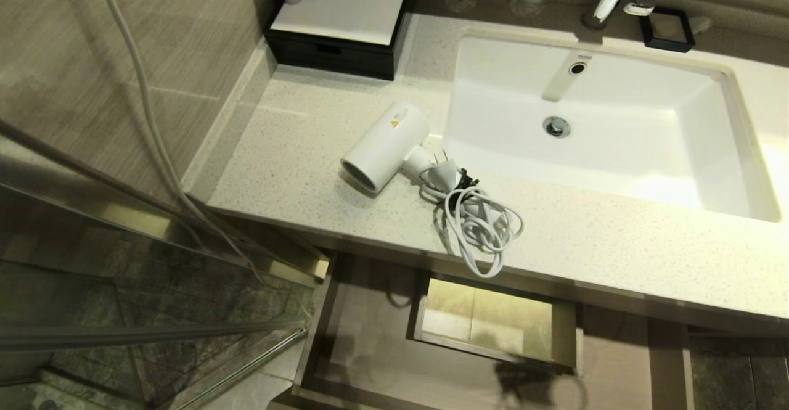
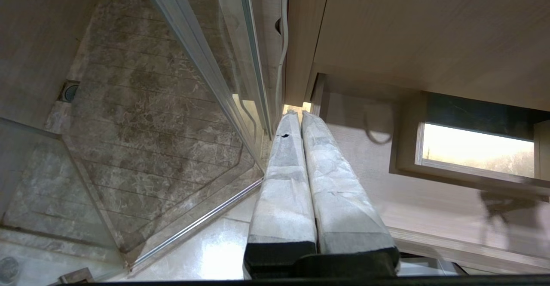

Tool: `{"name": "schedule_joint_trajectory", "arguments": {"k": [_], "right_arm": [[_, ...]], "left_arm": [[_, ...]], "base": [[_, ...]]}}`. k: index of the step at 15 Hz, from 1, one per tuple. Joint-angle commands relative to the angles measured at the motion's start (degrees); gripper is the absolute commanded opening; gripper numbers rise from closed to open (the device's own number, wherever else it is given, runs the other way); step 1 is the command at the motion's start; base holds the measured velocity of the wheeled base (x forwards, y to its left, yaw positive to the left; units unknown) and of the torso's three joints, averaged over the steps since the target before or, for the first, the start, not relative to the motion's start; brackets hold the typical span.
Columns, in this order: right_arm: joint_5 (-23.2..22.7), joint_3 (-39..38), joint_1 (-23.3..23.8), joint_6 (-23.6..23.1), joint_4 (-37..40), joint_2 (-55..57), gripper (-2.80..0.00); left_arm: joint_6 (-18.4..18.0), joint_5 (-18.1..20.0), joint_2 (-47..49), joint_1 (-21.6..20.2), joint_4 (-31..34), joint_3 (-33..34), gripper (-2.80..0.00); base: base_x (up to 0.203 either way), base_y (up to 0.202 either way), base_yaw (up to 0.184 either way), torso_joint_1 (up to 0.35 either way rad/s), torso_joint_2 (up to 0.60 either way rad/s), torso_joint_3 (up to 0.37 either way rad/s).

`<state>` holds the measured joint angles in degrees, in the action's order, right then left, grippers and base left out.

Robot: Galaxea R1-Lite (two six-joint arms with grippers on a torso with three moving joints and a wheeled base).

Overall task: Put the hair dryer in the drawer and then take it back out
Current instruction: Close the drawer

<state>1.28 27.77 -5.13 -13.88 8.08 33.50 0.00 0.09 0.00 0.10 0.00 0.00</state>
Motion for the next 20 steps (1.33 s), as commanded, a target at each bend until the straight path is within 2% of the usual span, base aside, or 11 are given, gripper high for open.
{"name": "schedule_joint_trajectory", "arguments": {"k": [1, 5, 10, 12, 14, 20], "right_arm": [[1.16, -3.24, -0.05, -0.52, 0.26, -5.02, -2.80], [6.41, -3.59, -0.38, -5.86, 1.40, -4.66, -2.80], [7.07, -6.08, -3.62, -3.98, -0.06, -5.05, -2.80], [7.07, -6.67, -6.20, -2.21, 0.06, -4.98, -2.80], [7.07, -7.06, -8.43, -2.52, -0.10, -4.38, -2.80], [7.07, -6.94, -8.93, -3.62, -0.34, -3.79, -2.80]], "left_arm": [[0.00, -0.01, 0.00, -0.01, 0.00, 0.09, -2.80], [0.09, -0.01, 0.00, -0.01, 0.00, 0.09, -2.80], [0.00, -0.01, 0.00, -0.01, 0.00, 0.09, -2.80], [0.00, -0.01, 0.00, -0.01, 0.00, 0.09, -2.80], [0.00, -0.01, 0.00, -0.01, 0.00, 0.09, -2.80], [0.00, -0.01, 0.00, -0.01, 0.00, 0.09, -2.80]], "base": [[0.000, 0.000, 0.000, 0.000, 0.00, 0.000], [0.000, 0.000, 0.000, 0.000, 0.00, 0.000], [0.000, 0.000, 0.000, 0.000, 0.00, 0.000], [0.000, 0.000, 0.000, 0.000, 0.00, 0.000], [0.000, 0.000, 0.000, 0.000, 0.00, 0.000], [0.000, 0.000, 0.000, 0.000, 0.00, 0.000]]}}
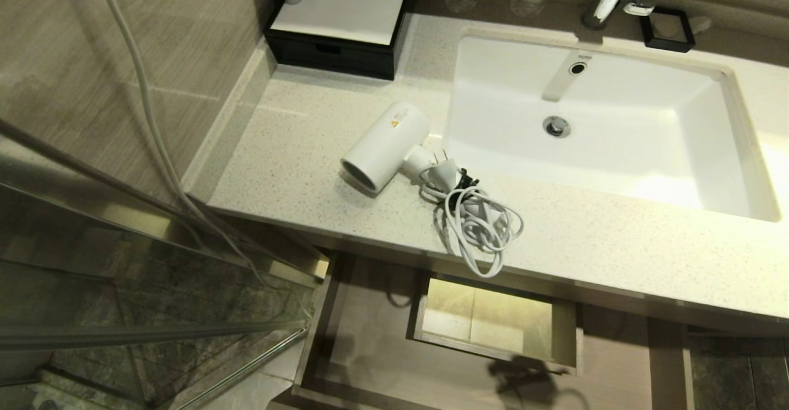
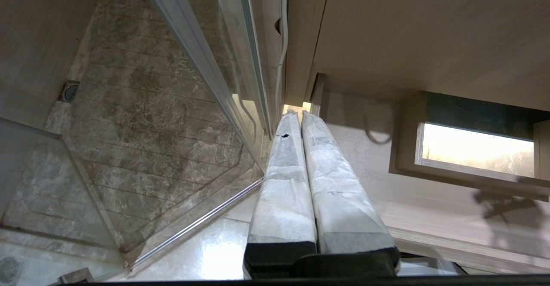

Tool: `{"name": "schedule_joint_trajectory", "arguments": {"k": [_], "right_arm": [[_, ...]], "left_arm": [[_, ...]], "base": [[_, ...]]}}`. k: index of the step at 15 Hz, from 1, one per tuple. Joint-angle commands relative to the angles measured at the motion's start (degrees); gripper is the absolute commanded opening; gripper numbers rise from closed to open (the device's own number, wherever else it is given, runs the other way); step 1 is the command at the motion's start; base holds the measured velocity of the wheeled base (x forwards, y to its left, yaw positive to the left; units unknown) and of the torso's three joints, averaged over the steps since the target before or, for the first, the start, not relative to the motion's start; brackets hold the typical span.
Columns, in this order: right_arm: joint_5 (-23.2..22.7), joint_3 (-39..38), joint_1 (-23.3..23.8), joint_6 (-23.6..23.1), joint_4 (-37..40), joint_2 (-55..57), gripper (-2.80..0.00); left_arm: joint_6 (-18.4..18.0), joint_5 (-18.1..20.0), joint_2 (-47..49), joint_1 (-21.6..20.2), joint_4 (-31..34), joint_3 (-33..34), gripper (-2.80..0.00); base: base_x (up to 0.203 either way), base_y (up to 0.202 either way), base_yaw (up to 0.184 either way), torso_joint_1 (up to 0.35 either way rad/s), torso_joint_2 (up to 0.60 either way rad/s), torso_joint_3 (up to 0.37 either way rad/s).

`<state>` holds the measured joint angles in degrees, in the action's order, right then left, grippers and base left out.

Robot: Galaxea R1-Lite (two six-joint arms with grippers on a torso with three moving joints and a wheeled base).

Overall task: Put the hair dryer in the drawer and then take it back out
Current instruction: Close the drawer

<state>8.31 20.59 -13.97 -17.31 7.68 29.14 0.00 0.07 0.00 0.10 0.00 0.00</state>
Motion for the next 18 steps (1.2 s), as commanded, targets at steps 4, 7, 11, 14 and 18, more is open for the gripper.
{"name": "schedule_joint_trajectory", "arguments": {"k": [4, 7, 11, 14, 18], "right_arm": [[0.30, -0.73, -0.36, 0.17, 0.05, 1.54, -2.80], [0.30, -1.08, -0.55, 0.27, -0.30, 1.54, -2.80], [0.23, -0.90, -1.23, 0.26, -0.54, 1.10, -2.80], [0.27, -1.16, -1.58, 0.36, -0.90, 0.75, -2.80], [0.21, -1.08, -1.94, 0.19, -0.53, 0.38, -2.80]], "left_arm": [[0.00, 0.01, 0.00, -0.01, 0.00, 0.09, -2.80], [0.00, 0.01, 0.00, -0.01, 0.00, 0.09, -2.80], [0.00, 0.01, 0.00, -0.01, 0.00, 0.09, -2.80], [0.00, 0.01, 0.00, -0.01, 0.00, 0.09, -2.80], [0.00, 0.01, 0.00, -0.01, 0.00, 0.09, -2.80]], "base": [[0.000, 0.000, 0.000, 0.000, 0.00, 0.000], [0.000, 0.000, 0.000, 0.000, 0.00, 0.000], [0.000, 0.000, 0.000, -0.016, 0.06, 0.036], [0.000, 0.000, 0.000, -0.077, 0.20, 0.104], [0.000, 0.000, 0.000, -0.094, 0.19, 0.114]]}}
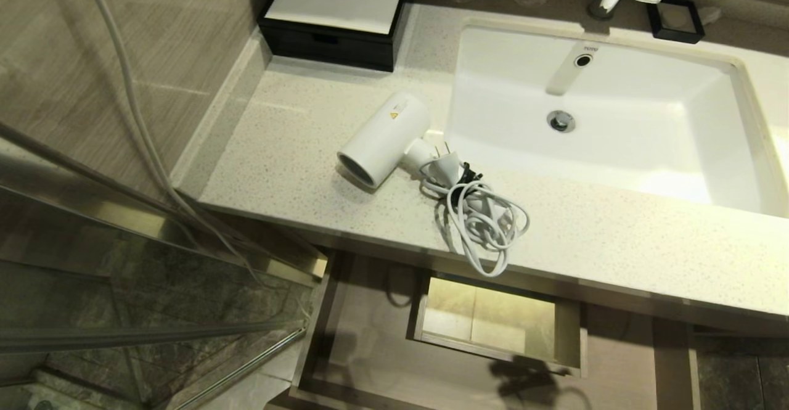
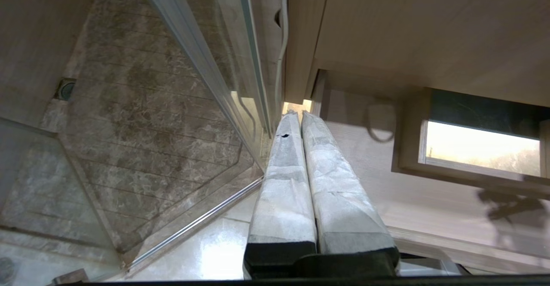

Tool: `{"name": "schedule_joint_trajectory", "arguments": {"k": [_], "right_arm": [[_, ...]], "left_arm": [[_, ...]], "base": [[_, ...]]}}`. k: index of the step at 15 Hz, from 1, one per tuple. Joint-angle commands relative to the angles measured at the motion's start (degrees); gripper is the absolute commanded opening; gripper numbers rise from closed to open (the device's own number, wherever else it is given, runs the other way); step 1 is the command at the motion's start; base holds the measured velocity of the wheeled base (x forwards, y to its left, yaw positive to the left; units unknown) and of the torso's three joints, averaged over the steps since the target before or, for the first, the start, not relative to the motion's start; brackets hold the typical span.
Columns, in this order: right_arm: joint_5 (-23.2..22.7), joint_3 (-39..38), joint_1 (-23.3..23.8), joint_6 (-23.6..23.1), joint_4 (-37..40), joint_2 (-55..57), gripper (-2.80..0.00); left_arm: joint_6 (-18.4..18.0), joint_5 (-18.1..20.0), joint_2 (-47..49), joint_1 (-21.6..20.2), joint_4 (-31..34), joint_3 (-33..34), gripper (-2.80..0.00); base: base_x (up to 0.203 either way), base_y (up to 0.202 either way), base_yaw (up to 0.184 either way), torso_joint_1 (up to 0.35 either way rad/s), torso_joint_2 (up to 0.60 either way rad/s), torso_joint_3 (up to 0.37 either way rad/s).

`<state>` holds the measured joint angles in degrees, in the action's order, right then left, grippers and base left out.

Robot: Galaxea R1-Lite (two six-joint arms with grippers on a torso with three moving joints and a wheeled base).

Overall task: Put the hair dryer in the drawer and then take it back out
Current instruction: Close the drawer

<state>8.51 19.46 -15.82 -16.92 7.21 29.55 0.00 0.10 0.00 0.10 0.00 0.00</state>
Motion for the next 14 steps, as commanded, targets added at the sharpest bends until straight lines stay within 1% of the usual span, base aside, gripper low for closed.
{"name": "schedule_joint_trajectory", "arguments": {"k": [1, 7, 9, 14], "right_arm": [[0.10, 0.06, -0.08, -0.22, -0.09, 0.15, -2.80], [0.02, -0.12, -0.08, -0.14, -0.15, 0.16, -2.80], [-0.06, -0.04, -0.08, -0.06, -0.07, 0.41, -2.80], [-0.16, -0.43, -0.08, -0.49, 0.25, -0.05, -2.80]], "left_arm": [[0.00, -0.01, 0.00, -0.01, 0.00, 0.09, -2.80], [0.00, -0.01, 0.00, 0.07, 0.00, 0.09, -2.80], [0.00, -0.01, 0.00, -0.01, 0.00, 0.09, -2.80], [0.00, -0.01, 0.00, -0.01, 0.00, 0.09, -2.80]], "base": [[0.000, 0.000, 0.000, 0.000, 0.00, 0.000], [0.000, 0.000, 0.000, -0.008, 0.01, -0.001], [0.000, 0.000, 0.000, -0.195, 0.14, -0.076], [0.000, 0.000, 0.000, -0.305, 0.14, -0.151]]}}
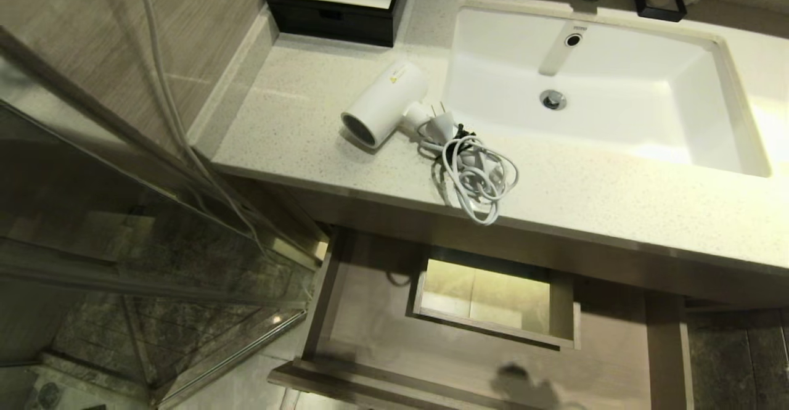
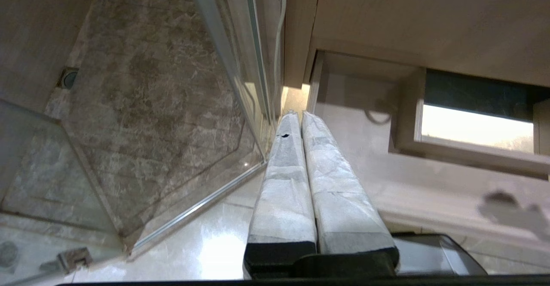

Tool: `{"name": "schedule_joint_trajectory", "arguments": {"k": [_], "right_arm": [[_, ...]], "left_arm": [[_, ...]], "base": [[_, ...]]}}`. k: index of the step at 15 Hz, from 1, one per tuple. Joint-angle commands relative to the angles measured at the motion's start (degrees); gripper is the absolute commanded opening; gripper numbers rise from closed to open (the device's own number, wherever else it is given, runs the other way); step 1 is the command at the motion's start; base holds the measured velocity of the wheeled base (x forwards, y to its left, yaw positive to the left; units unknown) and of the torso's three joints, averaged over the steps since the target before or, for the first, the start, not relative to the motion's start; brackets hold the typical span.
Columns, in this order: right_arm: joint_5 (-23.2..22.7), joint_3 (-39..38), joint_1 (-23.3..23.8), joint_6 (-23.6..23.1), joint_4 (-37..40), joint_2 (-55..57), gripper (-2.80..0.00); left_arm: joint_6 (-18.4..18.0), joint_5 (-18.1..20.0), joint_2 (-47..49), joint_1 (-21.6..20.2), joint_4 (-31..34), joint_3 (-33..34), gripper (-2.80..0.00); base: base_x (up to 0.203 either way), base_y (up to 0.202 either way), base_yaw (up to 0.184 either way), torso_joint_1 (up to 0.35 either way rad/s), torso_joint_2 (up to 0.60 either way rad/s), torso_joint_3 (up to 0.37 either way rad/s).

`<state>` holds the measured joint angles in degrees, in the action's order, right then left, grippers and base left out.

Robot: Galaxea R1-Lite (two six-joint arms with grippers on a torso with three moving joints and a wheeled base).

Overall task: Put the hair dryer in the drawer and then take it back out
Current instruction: Close the drawer

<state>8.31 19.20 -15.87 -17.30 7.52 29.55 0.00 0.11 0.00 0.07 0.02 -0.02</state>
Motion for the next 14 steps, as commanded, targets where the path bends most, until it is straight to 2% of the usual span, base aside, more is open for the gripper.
{"name": "schedule_joint_trajectory", "arguments": {"k": [1, 14], "right_arm": [[0.04, -0.30, -0.04, -0.10, -0.31, -0.11, -2.80], [0.12, -0.74, -0.10, 0.34, -0.07, -1.25, -2.80]], "left_arm": [[0.00, -0.02, 0.00, 0.01, -0.02, 0.11, -2.80], [0.00, -0.02, 0.00, 0.01, -0.02, 0.11, -2.80]], "base": [[0.000, 0.000, 0.000, -0.284, 0.10, -0.190], [0.000, 0.000, 0.000, -0.247, 0.01, -0.245]]}}
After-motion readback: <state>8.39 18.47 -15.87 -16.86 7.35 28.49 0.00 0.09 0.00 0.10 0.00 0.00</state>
